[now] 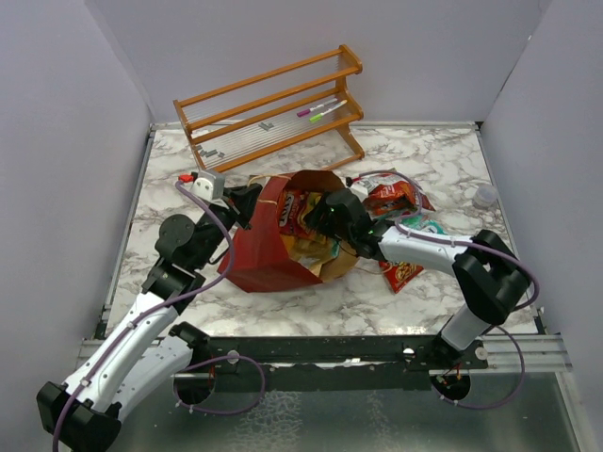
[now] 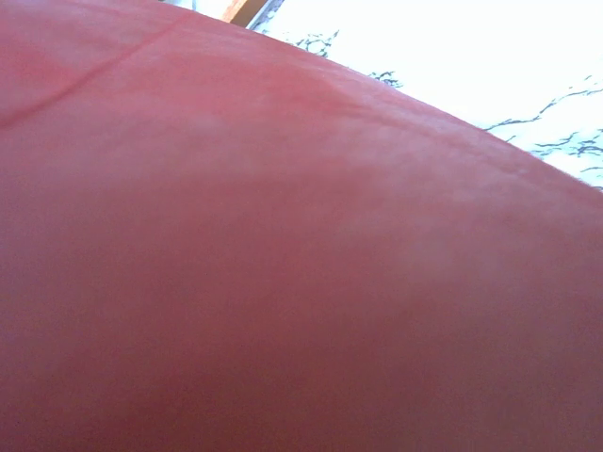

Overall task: Take the snacks out of the paper bag
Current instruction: Take out the snack from the paper bag.

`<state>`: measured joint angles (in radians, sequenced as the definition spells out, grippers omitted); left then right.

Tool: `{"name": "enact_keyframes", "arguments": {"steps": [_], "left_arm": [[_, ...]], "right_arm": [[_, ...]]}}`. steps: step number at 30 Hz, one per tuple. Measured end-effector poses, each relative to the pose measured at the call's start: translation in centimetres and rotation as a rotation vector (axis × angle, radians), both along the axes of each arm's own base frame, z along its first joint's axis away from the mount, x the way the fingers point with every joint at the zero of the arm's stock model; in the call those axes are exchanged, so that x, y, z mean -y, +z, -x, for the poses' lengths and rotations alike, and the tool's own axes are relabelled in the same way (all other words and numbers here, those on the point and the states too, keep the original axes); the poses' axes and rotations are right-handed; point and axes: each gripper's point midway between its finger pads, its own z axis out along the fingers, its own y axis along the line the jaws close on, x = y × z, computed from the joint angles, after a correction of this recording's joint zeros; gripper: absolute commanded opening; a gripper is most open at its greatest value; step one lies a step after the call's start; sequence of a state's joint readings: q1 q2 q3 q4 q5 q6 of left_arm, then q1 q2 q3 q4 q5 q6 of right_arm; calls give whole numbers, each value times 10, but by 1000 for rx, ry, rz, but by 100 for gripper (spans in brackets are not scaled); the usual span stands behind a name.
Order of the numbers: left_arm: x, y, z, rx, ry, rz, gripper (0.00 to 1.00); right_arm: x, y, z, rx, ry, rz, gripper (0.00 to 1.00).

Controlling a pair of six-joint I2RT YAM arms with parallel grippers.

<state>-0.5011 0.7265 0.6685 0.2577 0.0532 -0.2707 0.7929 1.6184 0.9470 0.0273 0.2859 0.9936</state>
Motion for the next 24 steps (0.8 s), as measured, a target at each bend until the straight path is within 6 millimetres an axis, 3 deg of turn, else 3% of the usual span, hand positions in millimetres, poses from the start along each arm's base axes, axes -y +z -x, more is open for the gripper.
{"name": "enact_keyframes", "arguments": {"steps": [5,7,11,16,24], "left_arm": [[-4,-4,-2,2,30,-12,0],[-6,-2,-2,8,40,-14,0],[-10,0,-2,21,60,-20,0],[-12,-1,-3,23,72,-32,0],[-13,-5,-4,15,80,-46,0]], "right_arm": [[-7,-16,-4,-31,-17,-20,36],[-8,-16,-4,-32,-19,-25,21],[-13,-8,-7,-23,-12,-46,9],[-18,5,-1,-15,21,-76,3],[-22,59,9,58,87,-161,1]]}}
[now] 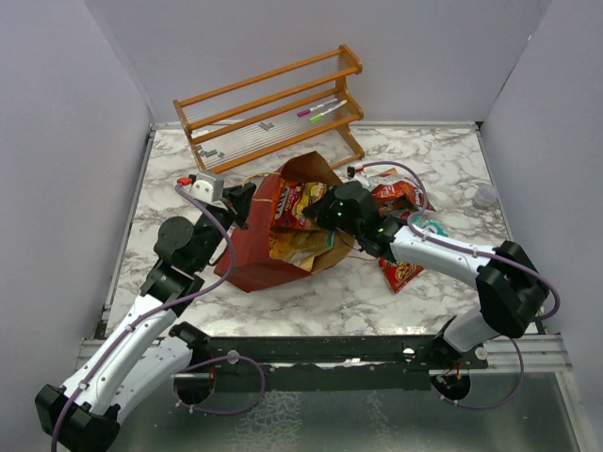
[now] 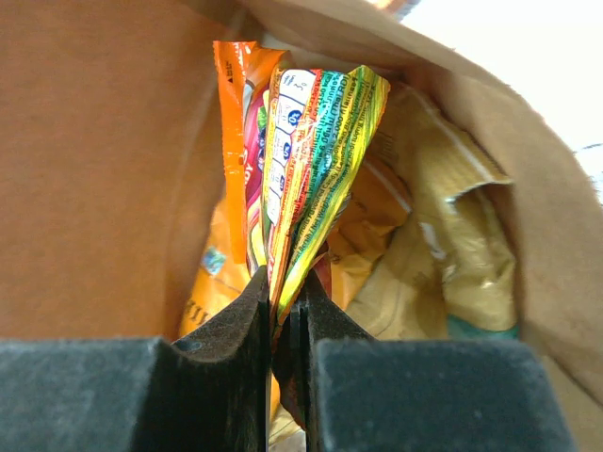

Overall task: Take the snacks out of the paper bag
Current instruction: Take out the snack from the paper bag.

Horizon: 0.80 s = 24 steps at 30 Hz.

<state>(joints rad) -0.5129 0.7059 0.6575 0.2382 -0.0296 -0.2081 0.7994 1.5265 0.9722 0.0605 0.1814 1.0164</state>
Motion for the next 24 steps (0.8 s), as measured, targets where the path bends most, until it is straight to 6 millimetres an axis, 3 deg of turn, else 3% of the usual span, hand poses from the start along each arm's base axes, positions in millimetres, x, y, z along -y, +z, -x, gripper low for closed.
{"name": "enact_keyframes", "arguments": {"steps": [11,19,24], "left_arm": [[-4,-7,-3,-23,25,-11,0],[-8,-12,-6,-43,52,-20,0],[-9,-16,-9,-52,70,-30,0]], "right_arm": [[8,63,14,158,78,-32,1],[46,119,39,393,113,20,1],[86,150,53,556,61,88,1]]}}
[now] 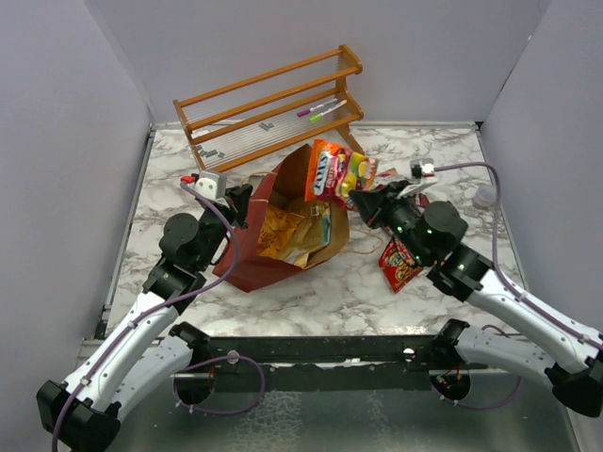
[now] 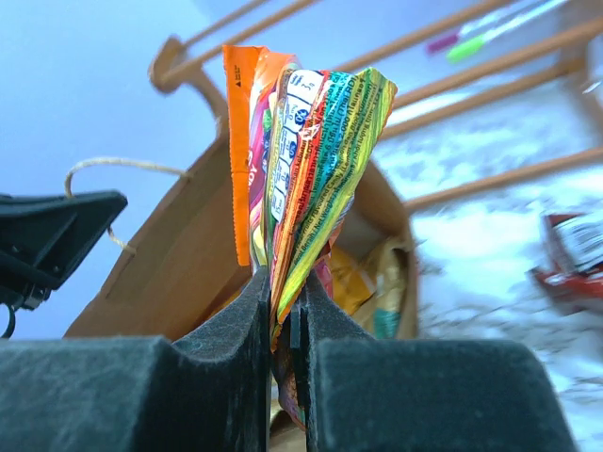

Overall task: Take the snacks out of the paper bag
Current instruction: Take out the snack from the paper bag, then place the snack at the center of the board.

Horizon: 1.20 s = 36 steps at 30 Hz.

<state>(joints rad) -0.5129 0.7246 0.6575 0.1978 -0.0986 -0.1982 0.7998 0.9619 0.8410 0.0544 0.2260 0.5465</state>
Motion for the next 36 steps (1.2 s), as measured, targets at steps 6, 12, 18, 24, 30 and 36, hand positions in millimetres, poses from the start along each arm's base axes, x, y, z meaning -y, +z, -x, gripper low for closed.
{"name": "enact_keyframes", "arguments": {"steps": [6,12,18,24,30,36], "left_arm": [[0,-4,-3,-8,9,-15,0],[0,-6,-5,-14,11,-20,0],[1,-10,-7,-25,10,-26,0],[2,-12,-8,-31,10,-29,0],[2,-13,-8,-33,10,-31,0],[2,-13,-8,-33,10,-30,0]], "right_arm": [[89,43,-1,134,-367,-20,1],[189,5,-4,-14,-955,67,1],[203,-58,1,-162,-1083,312,1],[213,-131,28,-429,-1142,283,1],[207,-168,40,-552,-1153,126,1],[195,-162,16,-524,-1135,-36,1]]}}
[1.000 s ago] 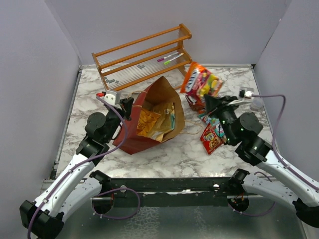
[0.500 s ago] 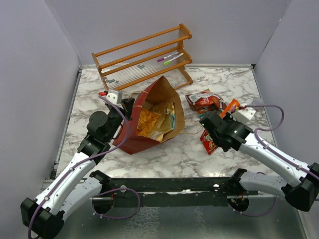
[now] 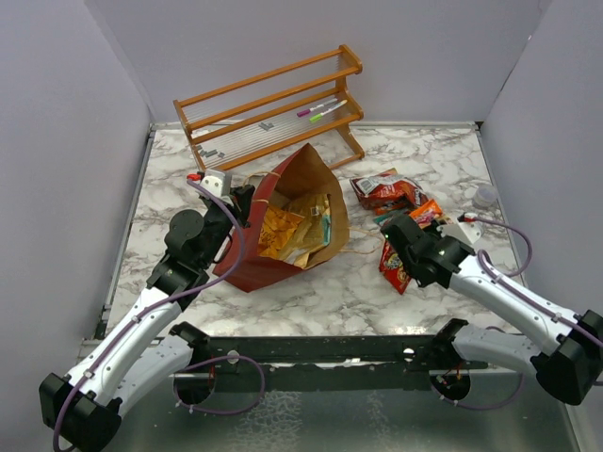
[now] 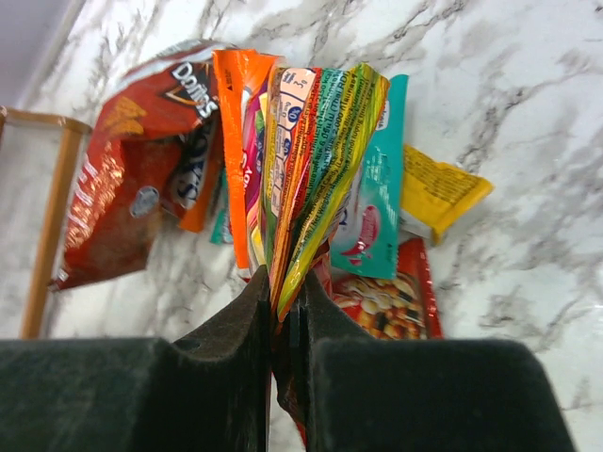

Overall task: Take the snacks out of the paper bag
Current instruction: Place the snack at the center of the board.

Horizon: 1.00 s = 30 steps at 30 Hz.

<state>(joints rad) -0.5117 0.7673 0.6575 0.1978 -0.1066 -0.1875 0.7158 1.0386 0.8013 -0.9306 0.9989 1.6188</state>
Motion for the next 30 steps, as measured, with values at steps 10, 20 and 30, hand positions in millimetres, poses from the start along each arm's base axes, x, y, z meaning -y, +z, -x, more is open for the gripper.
{"name": "enact_keyframes", "arguments": {"steps": [10,20,30], "left_arm": [[0,1,0,3,0,2,0],[25,13,13,52,-160,11,0],[34,15,19,67,-223,7,0]], "right_arm": [[7,-30,-28,10,-100,-82,1],[2,-50,-47,3,-72,-134,29],[7,-52,-18,-55,17,-122,62]]}}
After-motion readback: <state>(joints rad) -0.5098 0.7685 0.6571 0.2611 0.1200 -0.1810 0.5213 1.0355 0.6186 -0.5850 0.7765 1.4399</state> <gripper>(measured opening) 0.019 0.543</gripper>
